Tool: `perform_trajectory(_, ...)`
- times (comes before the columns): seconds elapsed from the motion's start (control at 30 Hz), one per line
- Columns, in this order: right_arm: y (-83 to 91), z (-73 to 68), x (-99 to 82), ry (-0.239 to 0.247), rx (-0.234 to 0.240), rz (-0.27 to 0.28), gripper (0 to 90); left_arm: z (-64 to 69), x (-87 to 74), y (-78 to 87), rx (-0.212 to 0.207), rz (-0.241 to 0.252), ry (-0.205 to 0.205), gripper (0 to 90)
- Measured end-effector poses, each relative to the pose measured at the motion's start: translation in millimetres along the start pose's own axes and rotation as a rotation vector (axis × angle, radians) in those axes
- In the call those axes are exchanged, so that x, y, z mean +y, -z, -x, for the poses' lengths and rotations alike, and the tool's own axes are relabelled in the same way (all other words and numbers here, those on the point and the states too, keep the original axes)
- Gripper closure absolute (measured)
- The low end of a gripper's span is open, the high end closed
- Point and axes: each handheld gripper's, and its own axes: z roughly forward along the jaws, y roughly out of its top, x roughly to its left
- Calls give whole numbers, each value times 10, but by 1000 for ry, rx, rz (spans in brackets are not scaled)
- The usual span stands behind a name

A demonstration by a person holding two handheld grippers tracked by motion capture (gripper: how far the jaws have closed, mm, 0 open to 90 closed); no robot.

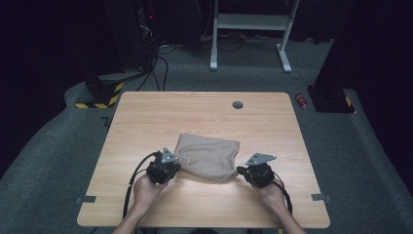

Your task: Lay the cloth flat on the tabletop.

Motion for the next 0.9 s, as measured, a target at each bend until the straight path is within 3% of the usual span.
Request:
perform_trajectory(0.13,-21,20,-30,22,57,-22,896,104,-185,8,-12,-39,-8,868)
perform_trajectory(0.2,-27,1,-35,27,60,-19,872,137,-272,21,-7,-27,4,825)
perform_trajectory(0.3,43,-27,-47,-21,31,64,786,117,-304,54,-12,18,42,711)
perform_trajectory(0.4,90,-53,-45,-71,34,112,734,62,-267,50,24,60,90,623)
perform_trajectory(0.5,-17,-107,-22,-66,3,44,668,-14,-212,-47,55,62,134,547)
perform_trajectory(0.6,-141,-109,-24,-76,-6,0,665,-64,-206,-174,91,43,157,519)
perform_trajectory(0.67,-244,-101,-23,-84,-5,-36,737,-93,-229,-258,106,30,168,504)
perform_trajectory(0.73,-293,-110,-8,-71,1,-49,864,-112,-254,-281,112,42,182,485)
perform_trajectory(0.9,-288,-117,118,-46,6,-66,888,-156,-310,-297,116,80,192,414)
